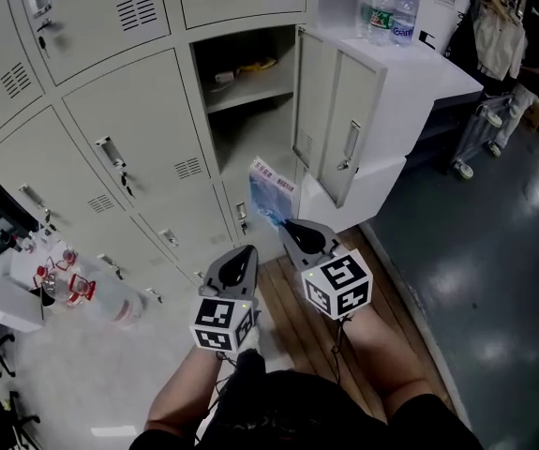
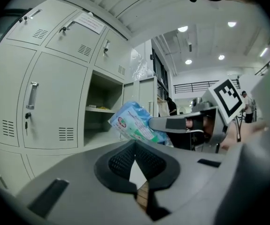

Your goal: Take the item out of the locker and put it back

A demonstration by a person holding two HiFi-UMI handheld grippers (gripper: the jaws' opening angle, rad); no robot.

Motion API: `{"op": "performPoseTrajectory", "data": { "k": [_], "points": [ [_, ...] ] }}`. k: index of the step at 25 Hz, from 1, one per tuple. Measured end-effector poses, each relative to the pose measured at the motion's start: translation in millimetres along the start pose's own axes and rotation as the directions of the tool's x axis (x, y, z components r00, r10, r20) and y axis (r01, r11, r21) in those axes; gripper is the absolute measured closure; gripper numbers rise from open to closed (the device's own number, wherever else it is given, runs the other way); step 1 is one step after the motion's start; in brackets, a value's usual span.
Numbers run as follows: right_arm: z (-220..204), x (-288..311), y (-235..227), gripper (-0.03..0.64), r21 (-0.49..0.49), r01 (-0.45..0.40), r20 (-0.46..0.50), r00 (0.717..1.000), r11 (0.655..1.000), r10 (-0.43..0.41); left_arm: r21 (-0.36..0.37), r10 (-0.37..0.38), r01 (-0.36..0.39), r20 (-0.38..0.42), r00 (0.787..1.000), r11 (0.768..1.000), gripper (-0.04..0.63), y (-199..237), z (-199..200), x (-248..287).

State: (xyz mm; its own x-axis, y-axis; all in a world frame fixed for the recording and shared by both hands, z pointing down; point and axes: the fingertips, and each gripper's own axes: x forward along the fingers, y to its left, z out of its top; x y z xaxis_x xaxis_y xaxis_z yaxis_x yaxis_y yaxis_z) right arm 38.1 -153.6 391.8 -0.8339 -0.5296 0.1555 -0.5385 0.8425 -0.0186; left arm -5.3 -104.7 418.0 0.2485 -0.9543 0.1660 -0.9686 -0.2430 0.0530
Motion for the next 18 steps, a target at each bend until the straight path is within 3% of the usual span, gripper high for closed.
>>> {"op": "performPoseTrajectory", "data": {
  "k": [18],
  "points": [
    [-0.9, 166.8, -86.5, 0.603, -0.08, 0.075, -0.08, 0.993, 0.994, -0.081, -0.034, -0.065, 0.064, -0.039, 0.997, 0.997, 0.592, 109.2, 1.4, 108.6]
  ]
}}
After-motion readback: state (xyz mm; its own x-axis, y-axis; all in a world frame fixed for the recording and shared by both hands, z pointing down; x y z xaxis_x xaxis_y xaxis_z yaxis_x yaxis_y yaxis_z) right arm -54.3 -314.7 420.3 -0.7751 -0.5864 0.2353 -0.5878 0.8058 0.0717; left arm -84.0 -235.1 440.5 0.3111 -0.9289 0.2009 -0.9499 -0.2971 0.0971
